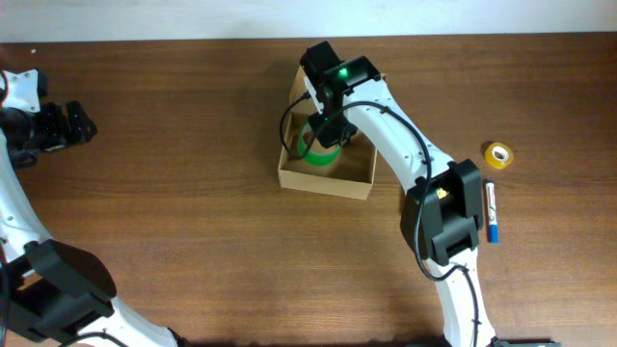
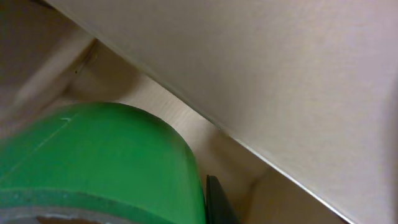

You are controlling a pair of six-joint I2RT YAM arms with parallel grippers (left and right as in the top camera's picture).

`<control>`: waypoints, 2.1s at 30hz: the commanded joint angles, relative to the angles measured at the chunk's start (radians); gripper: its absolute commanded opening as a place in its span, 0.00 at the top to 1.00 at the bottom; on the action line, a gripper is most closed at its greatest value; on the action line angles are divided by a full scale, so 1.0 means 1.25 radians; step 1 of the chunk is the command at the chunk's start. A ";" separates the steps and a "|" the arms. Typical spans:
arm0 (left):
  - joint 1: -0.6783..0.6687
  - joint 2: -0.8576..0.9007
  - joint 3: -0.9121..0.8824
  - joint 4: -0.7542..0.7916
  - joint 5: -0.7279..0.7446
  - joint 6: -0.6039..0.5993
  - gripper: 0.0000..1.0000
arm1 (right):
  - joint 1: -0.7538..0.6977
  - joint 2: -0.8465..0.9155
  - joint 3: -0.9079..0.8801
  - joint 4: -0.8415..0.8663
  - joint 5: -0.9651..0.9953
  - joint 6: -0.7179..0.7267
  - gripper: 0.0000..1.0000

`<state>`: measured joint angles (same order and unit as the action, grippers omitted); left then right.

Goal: Pack container
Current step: 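Lift the green tape with the right gripper and carry it over the box, then lower the green tape into the box, release, and lift the right gripper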

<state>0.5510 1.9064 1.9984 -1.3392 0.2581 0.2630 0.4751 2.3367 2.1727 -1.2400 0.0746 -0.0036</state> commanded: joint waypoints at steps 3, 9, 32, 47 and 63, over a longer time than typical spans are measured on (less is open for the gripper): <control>0.000 -0.002 -0.004 0.001 0.009 0.013 0.00 | 0.019 0.033 0.003 0.008 -0.042 0.000 0.97; 0.000 -0.002 -0.004 0.000 0.009 0.013 0.00 | 0.034 0.050 0.003 0.022 -0.056 0.000 0.97; 0.000 -0.002 -0.004 0.000 0.009 0.013 0.00 | 0.032 0.094 0.002 0.056 -0.066 0.000 0.96; 0.000 -0.002 -0.004 0.000 0.009 0.013 0.00 | 0.032 0.102 0.002 0.056 -0.066 -0.001 0.68; 0.000 -0.002 -0.004 0.001 0.009 0.013 0.00 | -0.011 0.002 0.035 -0.029 -0.063 -0.057 0.58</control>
<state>0.5510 1.9064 1.9984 -1.3392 0.2584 0.2630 0.4885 2.4409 2.1918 -1.2705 -0.0017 -0.0341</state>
